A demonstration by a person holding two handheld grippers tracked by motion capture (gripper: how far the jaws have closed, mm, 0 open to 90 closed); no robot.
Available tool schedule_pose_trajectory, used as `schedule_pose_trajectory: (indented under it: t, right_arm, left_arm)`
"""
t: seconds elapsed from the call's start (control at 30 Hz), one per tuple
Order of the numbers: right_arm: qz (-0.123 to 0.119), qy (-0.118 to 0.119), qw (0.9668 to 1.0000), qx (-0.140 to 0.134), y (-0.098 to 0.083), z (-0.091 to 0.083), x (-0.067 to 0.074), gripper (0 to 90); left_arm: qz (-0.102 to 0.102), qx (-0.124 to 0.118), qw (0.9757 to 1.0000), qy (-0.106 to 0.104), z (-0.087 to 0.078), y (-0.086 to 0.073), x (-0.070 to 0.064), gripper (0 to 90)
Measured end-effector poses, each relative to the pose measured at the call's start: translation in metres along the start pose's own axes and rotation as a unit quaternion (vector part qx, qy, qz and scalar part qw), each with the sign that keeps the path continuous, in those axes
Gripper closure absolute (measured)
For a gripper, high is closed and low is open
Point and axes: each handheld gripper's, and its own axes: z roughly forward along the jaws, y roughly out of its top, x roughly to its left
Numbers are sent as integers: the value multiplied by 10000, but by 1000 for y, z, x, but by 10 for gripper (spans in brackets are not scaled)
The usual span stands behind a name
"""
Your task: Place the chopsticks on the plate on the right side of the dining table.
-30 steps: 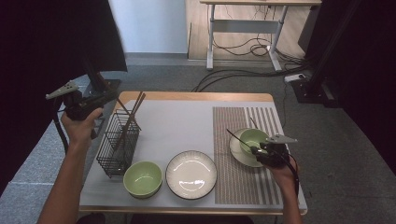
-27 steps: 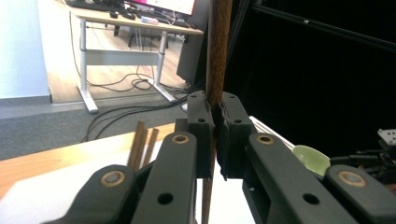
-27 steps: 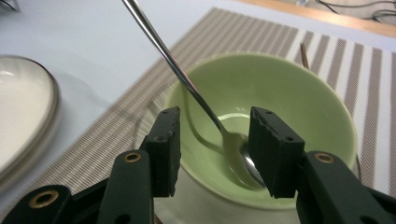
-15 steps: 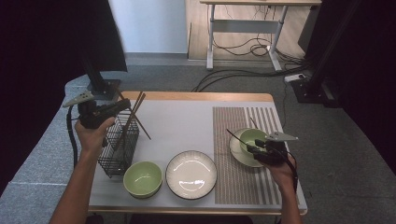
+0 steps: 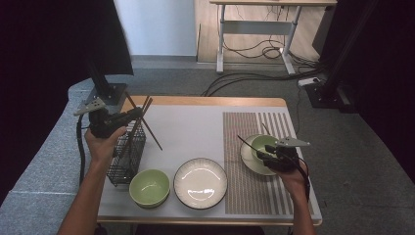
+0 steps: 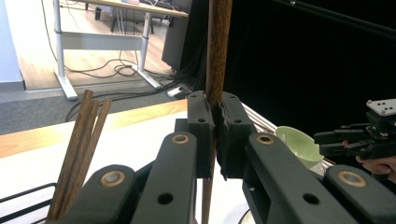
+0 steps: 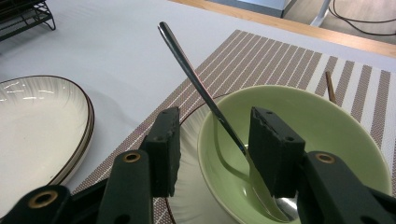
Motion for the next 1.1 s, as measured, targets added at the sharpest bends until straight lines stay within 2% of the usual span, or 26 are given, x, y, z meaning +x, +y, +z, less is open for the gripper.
schedule_pose_trajectory:
  t: [0.43,0.77,0.93,1.1]
  right_arm:
    - [-42,10,10000,68,0,5,3,540]
    - [-95,41,9999,8,3,4,9,541]
    - [-103,40,9999,-46,4,5,10,546]
    - [-178,11,9996,-212,6,3,14,554]
  left_arm:
    - [-14,106,9999,-46,11,-6,-2,848]
    - [-18,145,9998,-151,20,-10,-9,848]
    - [-47,170,9996,-209,25,-12,-9,848]
    - [-59,192,9995,-235,29,-12,-10,848]
